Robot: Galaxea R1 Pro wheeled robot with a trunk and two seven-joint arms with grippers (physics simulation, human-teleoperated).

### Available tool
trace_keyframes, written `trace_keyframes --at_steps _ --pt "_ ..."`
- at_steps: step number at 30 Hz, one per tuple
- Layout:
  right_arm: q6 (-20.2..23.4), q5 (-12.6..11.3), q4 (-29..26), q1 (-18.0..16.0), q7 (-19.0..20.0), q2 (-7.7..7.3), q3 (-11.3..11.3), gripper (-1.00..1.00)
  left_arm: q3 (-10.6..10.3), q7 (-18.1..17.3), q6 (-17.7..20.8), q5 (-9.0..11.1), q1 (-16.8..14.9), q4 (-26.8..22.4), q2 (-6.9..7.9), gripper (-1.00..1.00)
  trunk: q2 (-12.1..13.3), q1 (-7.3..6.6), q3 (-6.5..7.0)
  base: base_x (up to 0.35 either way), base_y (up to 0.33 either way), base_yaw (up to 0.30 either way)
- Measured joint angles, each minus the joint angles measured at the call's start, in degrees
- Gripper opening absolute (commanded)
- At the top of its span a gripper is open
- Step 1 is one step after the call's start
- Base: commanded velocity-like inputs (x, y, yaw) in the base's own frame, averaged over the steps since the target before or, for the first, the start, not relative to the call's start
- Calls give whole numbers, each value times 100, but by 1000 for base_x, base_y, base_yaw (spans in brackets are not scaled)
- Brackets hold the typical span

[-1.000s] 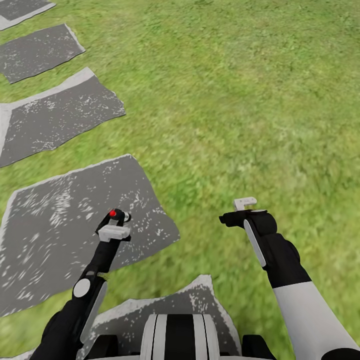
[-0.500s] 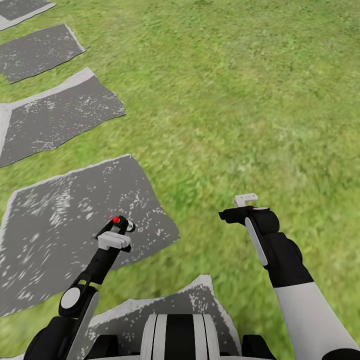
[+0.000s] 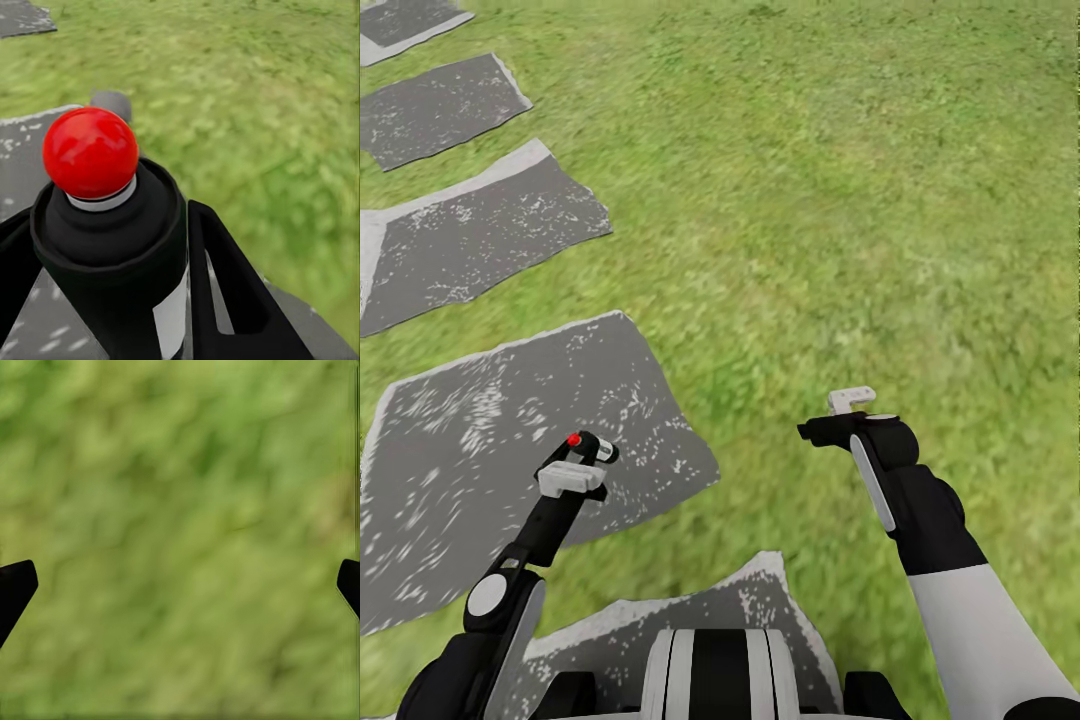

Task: Pick up the pesticide atomizer in the garden and spray insectifuge to fully cover both potted plants in the garden.

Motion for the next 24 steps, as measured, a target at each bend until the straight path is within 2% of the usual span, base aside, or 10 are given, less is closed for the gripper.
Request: trace_keyframes --at_steps 9,12,13,17,24 --pt "-8 -8 -14 0 0 5 2 100 1 -3 51 4 2 -4 15 -100 12 -23 199 0 0 0" --pt "-14 -7 -13 0 0 4 3 100 2 -18 103 -5 91 -3 23 -100 16 -31 266 0 0 0" --pt "-83 -22 6 38 19 -14 -12 100 -18 -29 251 -8 122 -102 9 -100 17 -34 288 0 0 0" --pt "-111 -19 -44 214 308 -64 -42 100 -24 -29 266 -6 134 -117 7 -100 23 -44 377 0 0 0" --pt "-114 21 -116 237 365 -70 -38 100 -25 -33 283 -7 140 -118 8 -100 32 -62 532 0 0 0"
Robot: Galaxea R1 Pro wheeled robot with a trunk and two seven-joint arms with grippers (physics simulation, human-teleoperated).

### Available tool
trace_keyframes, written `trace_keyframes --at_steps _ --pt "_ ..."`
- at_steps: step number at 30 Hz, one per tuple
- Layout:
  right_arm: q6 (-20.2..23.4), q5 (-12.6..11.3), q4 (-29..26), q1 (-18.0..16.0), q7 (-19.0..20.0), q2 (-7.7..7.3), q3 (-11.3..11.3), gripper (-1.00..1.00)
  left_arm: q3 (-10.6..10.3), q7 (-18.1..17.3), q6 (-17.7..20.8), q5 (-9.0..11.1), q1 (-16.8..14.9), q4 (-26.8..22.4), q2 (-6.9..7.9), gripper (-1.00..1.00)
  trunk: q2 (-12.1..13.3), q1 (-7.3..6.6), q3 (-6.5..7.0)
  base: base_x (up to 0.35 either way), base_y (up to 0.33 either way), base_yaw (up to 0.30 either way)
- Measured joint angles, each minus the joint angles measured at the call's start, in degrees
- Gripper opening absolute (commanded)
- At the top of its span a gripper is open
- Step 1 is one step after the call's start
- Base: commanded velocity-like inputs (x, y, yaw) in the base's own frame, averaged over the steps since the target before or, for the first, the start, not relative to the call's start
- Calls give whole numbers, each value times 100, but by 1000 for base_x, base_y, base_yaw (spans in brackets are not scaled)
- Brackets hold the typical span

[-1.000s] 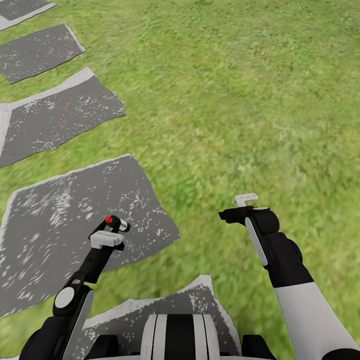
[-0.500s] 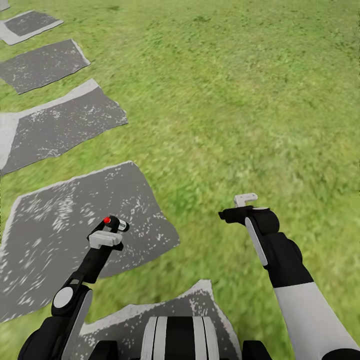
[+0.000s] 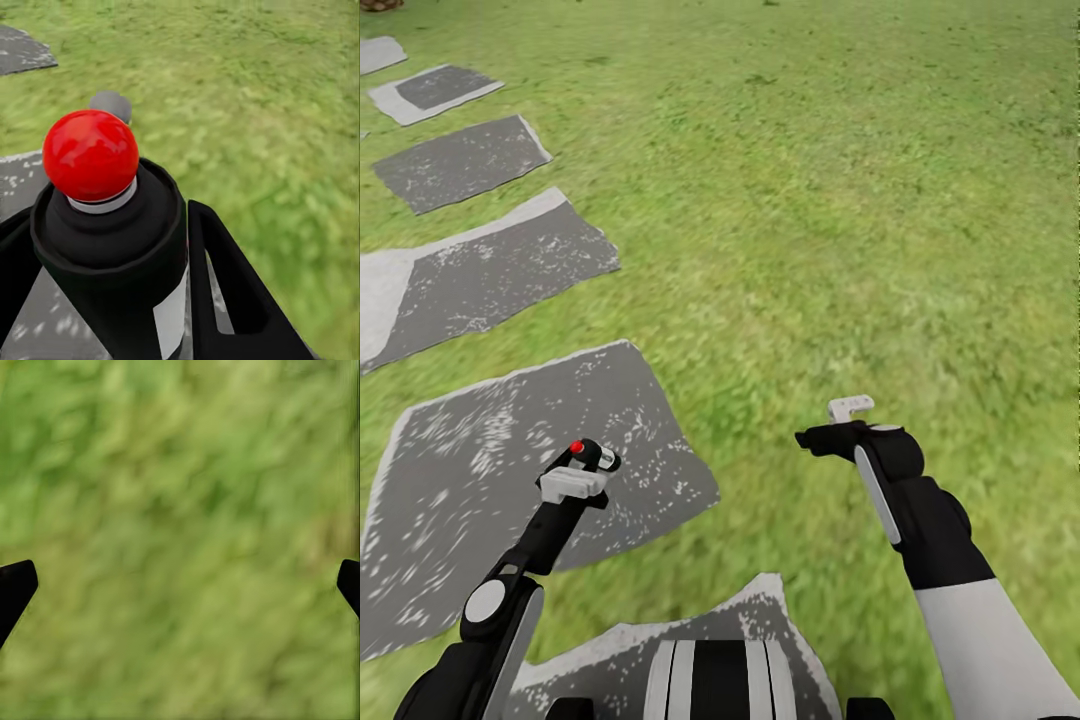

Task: Pick up the pesticide atomizer in the garden and spray insectifuge to fully cover both potted plants in the garden.

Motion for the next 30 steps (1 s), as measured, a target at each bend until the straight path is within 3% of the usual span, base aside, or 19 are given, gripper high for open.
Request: trace_keyframes --at_steps 3,5,9,12,13,14,16,18,19,23,26,30 --pt "0 -25 -106 1 39 3 0 100 -4 -41 477 -3 0 -6 30 -100 4 -8 66 0 0 0" --pt "0 -39 -124 3 106 2 2 100 11 -287 793 -2 0 2 45 -100 7 -13 111 0 0 0" --pt "7 -45 -129 3 667 0 -8 100 95 -501 1157 133 0 9 30 -100 12 -23 199 0 0 0" --pt "9 -35 -130 5 868 0 3 100 335 -670 2431 696 0 -61 48 -100 16 -31 266 0 0 0" --pt "7 -37 -130 4 899 2 18 100 564 -847 2877 910 0 -107 49 -100 17 -33 288 0 0 0" --pt "4 -38 -130 4 913 5 28 100 705 -904 2997 980 0 -130 46 -100 19 -36 310 0 0 0" --pt "1 -38 -133 4 929 14 12 100 1038 -933 3041 1036 -1 -157 29 -100 21 -41 354 0 0 5" --pt "1 -48 -156 5 972 33 37 100 1575 -959 3005 1059 15 -172 -22 -100 24 -46 399 0 0 170" --pt "-1 -47 -160 3 997 51 55 100 1690 -964 2971 1072 61 -194 -37 -100 25 -49 421 0 0 234" --pt "-87 -43 -160 5 1015 77 106 100 1811 -948 2936 1079 135 -219 -49 -100 31 -59 509 0 0 261" --pt "-92 10 -154 5 977 79 554 100 1822 -926 2959 1079 220 -220 -98 -100 35 -67 576 0 0 273" --pt "-210 33 -156 4 962 79 733 100 1795 -839 3198 1052 256 -183 -292 -100 40 -77 665 0 0 250"
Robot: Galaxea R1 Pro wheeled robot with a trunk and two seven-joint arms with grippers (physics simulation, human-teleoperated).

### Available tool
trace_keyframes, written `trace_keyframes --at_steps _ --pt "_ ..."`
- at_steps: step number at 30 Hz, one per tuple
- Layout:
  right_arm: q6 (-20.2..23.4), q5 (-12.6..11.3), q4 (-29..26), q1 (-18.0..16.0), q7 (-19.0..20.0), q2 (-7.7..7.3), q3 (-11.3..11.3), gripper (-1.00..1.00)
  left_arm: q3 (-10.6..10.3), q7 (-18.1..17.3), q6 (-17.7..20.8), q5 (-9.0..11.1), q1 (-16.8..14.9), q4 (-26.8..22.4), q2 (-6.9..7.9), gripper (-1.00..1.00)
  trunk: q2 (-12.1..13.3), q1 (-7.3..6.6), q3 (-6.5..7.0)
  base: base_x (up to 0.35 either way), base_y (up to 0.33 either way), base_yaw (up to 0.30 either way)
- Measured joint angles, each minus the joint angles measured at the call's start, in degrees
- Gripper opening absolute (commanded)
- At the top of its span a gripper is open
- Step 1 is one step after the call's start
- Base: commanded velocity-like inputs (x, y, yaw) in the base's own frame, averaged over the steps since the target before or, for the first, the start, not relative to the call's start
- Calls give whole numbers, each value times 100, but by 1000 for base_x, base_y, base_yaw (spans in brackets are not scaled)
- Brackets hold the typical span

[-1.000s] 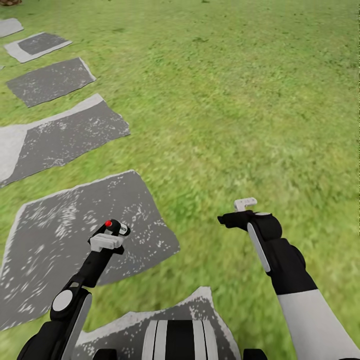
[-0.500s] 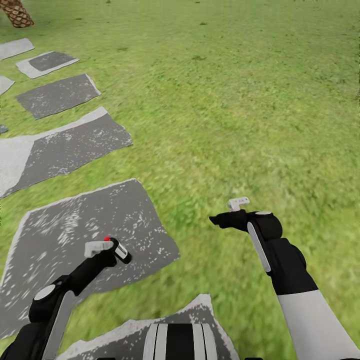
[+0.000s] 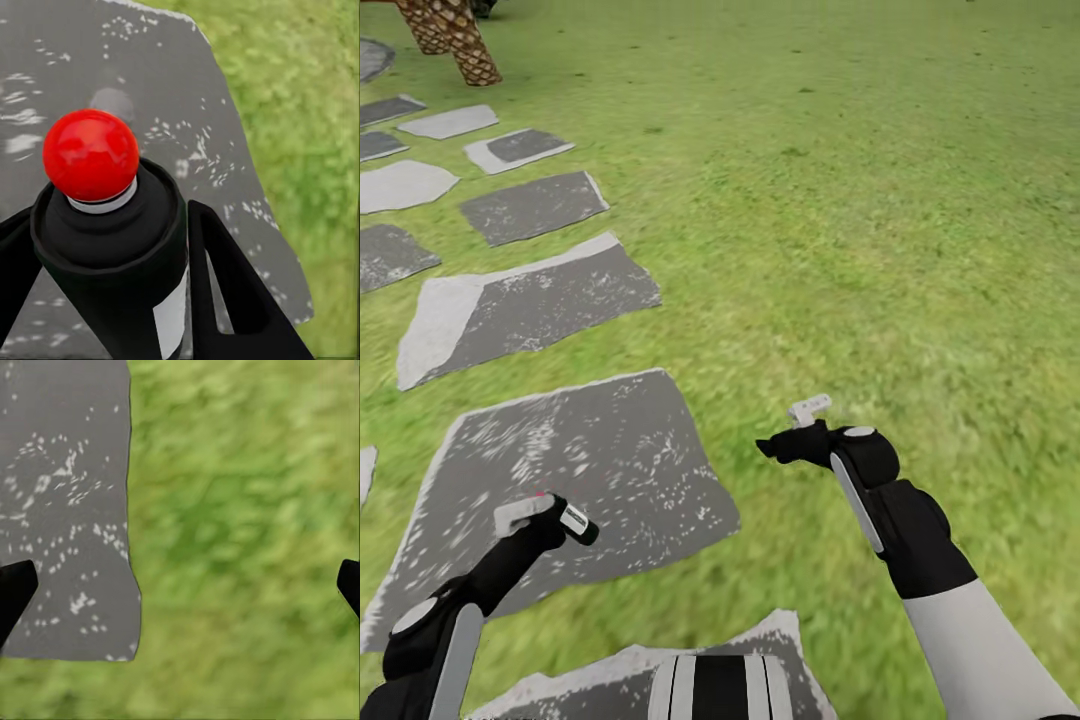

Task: Pick up the pesticide atomizer in the garden and spray insectifuge to fully cover both potted plants in the garden.

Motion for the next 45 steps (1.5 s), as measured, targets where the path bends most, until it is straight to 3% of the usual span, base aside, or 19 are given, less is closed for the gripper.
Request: trace_keyframes --at_steps 1,2,3,13,18,23,27,33,34,36,39,45 --pt "-25 0 0 2 -2 0 1 100 -4 0 15 0 14 6 -3 -100 1 -3 22 0 0 270" --pt "-163 3 0 5 -17 -15 -11 100 -172 24 67 13 362 -50 -10 -100 3 -5 44 0 0 270" --pt "-168 0 0 5 -18 -13 -10 100 -176 25 67 21 432 -55 -6 -100 4 -8 66 0 0 270" --pt "-186 0 -5 2 -18 -31 -20 100 -170 51 50 37 517 13 -13 -100 17 -34 288 0 0 270" --pt "-173 0 -4 3 -15 -10 -15 100 -165 92 49 233 518 19 -14 -100 24 -46 399 0 0 271" --pt "-185 1 -5 1 -14 -1 -12 100 -183 677 5 288 518 124 -13 -100 31 -59 510 0 0 271" --pt "-271 0 -8 4 -14 0 -17 100 -228 840 -161 278 518 136 -14 -100 36 -70 598 0 0 271" --pt "-283 -19 34 1 -6 -7 -84 100 -548 891 -617 299 519 362 -25 -100 44 -85 731 0 0 270" --pt "-340 6 45 4 -59 -4 -200 100 -807 914 -702 324 519 474 -24 -100 45 -88 753 0 0 266" --pt "-392 -25 18 1 -226 -11 -245 100 -914 1045 -692 340 518 504 -21 -100 48 -93 798 0 0 129" --pt "-403 -104 24 4 -186 -11 -408 100 -977 1218 -553 620 518 523 -15 -100 52 -101 864 0 0 -33" --pt "-268 -204 35 43 212 -31 -470 100 -994 1235 -710 702 541 550 -17 -100 60 -116 997 0 0 -22"
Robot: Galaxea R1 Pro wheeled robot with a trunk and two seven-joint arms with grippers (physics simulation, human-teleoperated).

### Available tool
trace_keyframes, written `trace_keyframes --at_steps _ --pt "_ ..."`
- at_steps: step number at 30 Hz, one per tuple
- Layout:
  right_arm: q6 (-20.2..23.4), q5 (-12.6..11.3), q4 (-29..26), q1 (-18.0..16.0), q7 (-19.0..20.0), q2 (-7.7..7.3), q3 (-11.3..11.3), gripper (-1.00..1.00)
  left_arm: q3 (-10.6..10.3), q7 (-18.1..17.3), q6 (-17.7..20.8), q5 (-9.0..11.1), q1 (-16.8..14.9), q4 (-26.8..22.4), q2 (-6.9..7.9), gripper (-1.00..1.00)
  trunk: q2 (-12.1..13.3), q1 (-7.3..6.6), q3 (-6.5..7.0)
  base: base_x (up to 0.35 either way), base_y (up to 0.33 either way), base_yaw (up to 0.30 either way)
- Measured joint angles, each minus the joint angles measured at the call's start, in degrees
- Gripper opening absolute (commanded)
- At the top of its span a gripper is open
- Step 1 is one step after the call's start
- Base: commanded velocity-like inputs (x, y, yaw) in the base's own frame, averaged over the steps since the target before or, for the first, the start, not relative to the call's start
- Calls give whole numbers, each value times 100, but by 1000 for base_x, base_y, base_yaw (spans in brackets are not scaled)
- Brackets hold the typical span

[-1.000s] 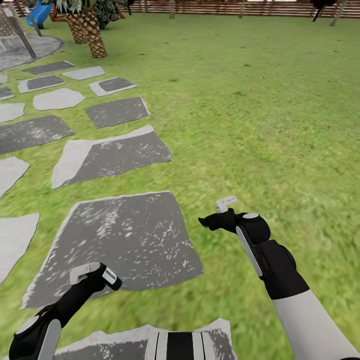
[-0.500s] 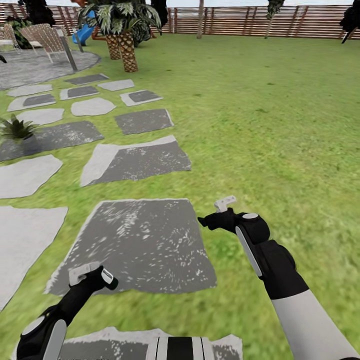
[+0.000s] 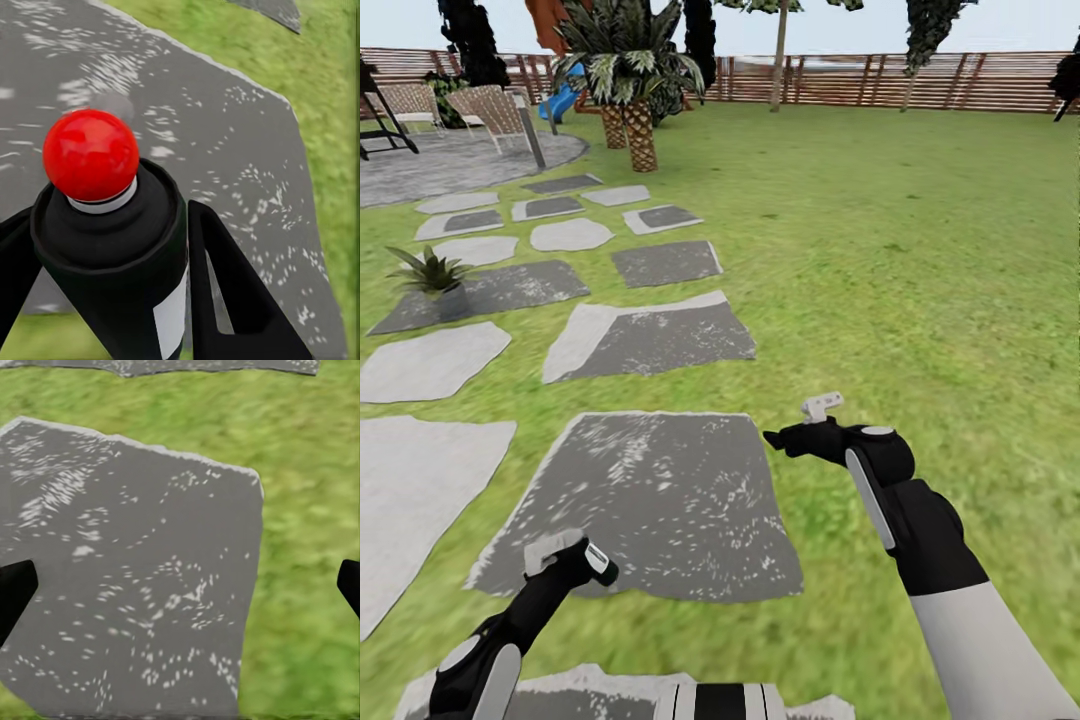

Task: Pick up the pesticide atomizer in the garden and spray insectifuge to fully cover both potted plants in the garden.

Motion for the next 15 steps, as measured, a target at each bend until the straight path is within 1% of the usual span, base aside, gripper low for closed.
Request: trace_keyframes --at_steps 3,6,7,8,9,10,11,12,13,15 --pt "185 -4 -11 2 13 9 -32 100 -1 7 -2 3 2 1 0 -100 4 -8 70 0 0 101" --pt "219 6 -35 2 -22 7 -49 100 -2 23 -13 1 3 2 -6 -100 8 -16 140 0 0 233" --pt "182 74 -39 3 -341 35 22 100 -5 11 -30 -34 3 1 -1 -100 9 -18 162 0 0 266" --pt "177 79 -38 3 -441 37 31 100 -9 9 -41 -40 3 1 -1 -100 11 -21 184 0 0 267" --pt "174 84 -38 3 -550 39 41 100 -84 22 -49 -62 3 -2 -2 -100 12 -23 207 0 0 268" --pt "171 90 -45 4 -634 39 43 100 -347 35 -65 -71 4 -8 3 -100 13 -26 229 0 0 269" --pt "171 90 -48 5 -658 38 43 100 -480 40 -98 -88 3 -9 9 -100 15 -28 251 0 0 269" --pt "170 91 -51 5 -683 37 44 100 -632 65 -289 -87 3 -3 4 -100 16 -31 273 0 0 269" --pt "170 91 -52 4 -688 38 44 100 -664 117 -384 -93 3 -1 3 -100 17 -34 295 0 0 269" --pt "170 91 -53 3 -692 39 39 100 -705 360 -565 -95 2 -13 4 -100 20 -39 340 0 0 269"
